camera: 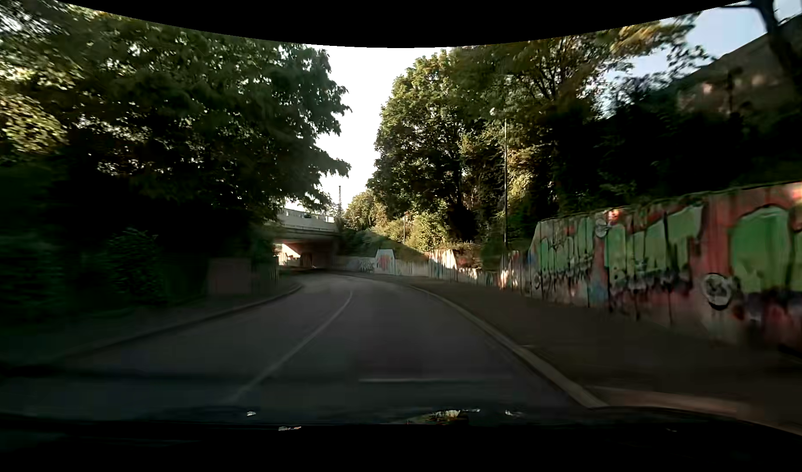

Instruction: Follow the waypoints while adhering to traffic rules and regulations

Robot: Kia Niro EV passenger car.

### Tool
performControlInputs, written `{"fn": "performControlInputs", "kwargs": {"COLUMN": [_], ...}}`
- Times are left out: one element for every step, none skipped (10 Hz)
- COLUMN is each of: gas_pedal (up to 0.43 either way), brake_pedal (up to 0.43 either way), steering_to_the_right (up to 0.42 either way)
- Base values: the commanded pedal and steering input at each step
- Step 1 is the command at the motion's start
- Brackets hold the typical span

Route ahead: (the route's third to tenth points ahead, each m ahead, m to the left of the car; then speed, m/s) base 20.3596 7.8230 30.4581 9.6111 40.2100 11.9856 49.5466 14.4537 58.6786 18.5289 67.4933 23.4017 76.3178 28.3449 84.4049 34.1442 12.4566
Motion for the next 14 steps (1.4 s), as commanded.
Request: {"fn": "performControlInputs", "kwargs": {"gas_pedal": [0.0,0.0,0.0,0.0,0.0,0.0,0.0,0.0,0.0,0.0,0.0,0.0,0.0,0.0], "brake_pedal": [0.0,0.0,0.0,0.0,0.0,0.0,0.0,0.0,0.0,0.0,0.0,0.0,0.0,0.0], "steering_to_the_right": [-0.022,-0.025,-0.029,-0.031,-0.033,-0.035,-0.035,-0.035,-0.035,-0.035,-0.035,-0.035,-0.036,-0.037]}}
